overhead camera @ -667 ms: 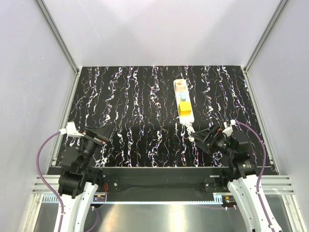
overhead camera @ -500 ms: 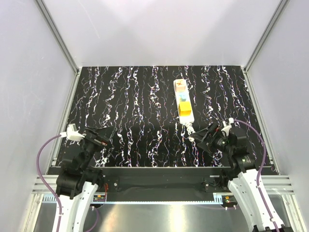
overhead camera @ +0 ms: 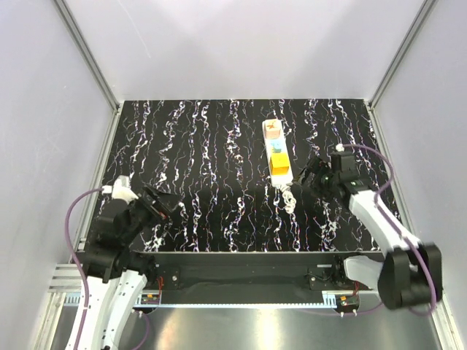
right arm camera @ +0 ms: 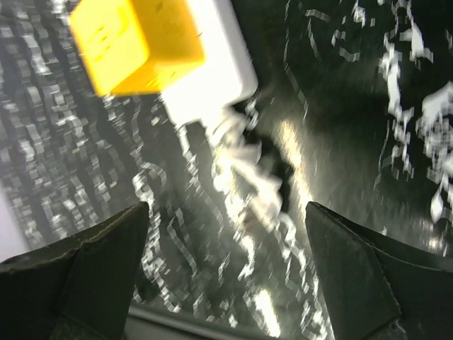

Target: Pull the plug off the socket

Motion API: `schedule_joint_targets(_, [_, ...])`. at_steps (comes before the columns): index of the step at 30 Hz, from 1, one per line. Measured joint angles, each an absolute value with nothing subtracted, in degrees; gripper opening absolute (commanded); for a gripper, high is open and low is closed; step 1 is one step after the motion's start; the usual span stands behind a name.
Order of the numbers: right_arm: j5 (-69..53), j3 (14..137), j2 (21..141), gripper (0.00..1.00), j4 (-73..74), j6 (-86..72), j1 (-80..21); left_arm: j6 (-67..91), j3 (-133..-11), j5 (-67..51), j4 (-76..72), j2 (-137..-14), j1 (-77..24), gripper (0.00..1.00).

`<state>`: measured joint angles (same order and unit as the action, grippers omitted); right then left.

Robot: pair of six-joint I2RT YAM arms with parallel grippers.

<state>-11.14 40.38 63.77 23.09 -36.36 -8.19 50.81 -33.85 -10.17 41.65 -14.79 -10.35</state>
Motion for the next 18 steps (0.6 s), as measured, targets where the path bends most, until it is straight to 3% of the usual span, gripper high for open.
schedule_joint_targets(6, [-10.3, 43.6, 80.9, 0.88, 16.5, -32.7, -9.6, 46.1, -33.8, -18.5, 42.4, -21.7, -10.3, 0.99])
schedule_joint_targets(11, [-9.1, 45.2, 87.7, 0.8, 12.5, -29.7, -14.3, 44.0, -34.2, -22.7, 42.4, -21.9, -10.3, 0.99])
schedule_joint_targets(18, [-9.0, 45.8, 91.9, 0.56, 6.9, -28.7, -16.9, 43.3, -35.4, -27.2, 42.3, -21.3, -10.3, 0.95])
